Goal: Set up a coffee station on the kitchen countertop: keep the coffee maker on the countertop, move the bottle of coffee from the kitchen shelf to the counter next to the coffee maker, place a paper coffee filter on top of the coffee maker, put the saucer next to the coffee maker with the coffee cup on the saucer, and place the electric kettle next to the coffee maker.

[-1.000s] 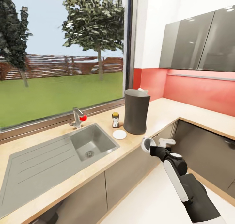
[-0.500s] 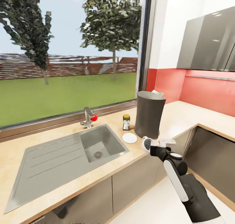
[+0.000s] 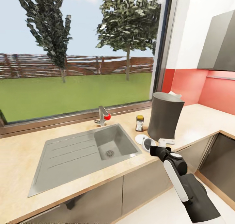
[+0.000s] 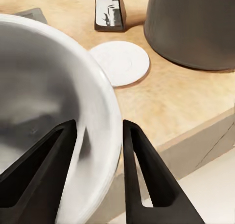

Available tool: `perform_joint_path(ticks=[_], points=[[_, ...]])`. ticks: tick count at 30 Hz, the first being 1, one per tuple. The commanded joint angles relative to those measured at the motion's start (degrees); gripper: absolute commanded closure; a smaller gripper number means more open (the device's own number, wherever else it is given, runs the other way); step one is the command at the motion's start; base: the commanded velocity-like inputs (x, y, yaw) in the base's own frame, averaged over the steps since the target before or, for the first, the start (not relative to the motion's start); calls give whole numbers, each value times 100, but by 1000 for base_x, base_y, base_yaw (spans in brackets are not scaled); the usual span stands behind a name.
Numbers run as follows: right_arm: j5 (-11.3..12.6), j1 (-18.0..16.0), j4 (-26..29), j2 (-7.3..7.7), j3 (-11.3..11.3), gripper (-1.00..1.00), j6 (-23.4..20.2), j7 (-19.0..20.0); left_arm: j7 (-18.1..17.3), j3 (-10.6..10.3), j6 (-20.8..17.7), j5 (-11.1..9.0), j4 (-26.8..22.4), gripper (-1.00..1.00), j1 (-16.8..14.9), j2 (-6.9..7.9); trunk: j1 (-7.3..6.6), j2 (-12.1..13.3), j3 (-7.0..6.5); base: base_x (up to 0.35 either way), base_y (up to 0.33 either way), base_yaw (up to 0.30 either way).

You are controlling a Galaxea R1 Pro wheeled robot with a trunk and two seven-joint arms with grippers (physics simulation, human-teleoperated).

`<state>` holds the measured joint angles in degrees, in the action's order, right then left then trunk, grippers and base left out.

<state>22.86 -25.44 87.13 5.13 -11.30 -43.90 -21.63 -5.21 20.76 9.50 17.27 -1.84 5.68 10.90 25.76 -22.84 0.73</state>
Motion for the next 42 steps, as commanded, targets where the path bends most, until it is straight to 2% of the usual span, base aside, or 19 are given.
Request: perform_joint_path(ticks=[1,6,18,42], points=[[61,-5,6,6,-13,100,-11,-55,-24,50,8,49,-10,-100,3,0,3,-9,11,0,0,246],[61,-5,6,3,-13,100,-13,-60,-24,51,8,48,-10,-100,3,0,3,-9,32,0,0,174],[52,-5,-3,55,4,100,-13,-61,-23,29,8,48,-4,-100,3,-1,3,-9,37,0,0,15],[35,-25,-145,-10,-15,100,-51,-80,-19,-2,2,59,16,-100,3,-61,3,-9,37,0,0,0]])
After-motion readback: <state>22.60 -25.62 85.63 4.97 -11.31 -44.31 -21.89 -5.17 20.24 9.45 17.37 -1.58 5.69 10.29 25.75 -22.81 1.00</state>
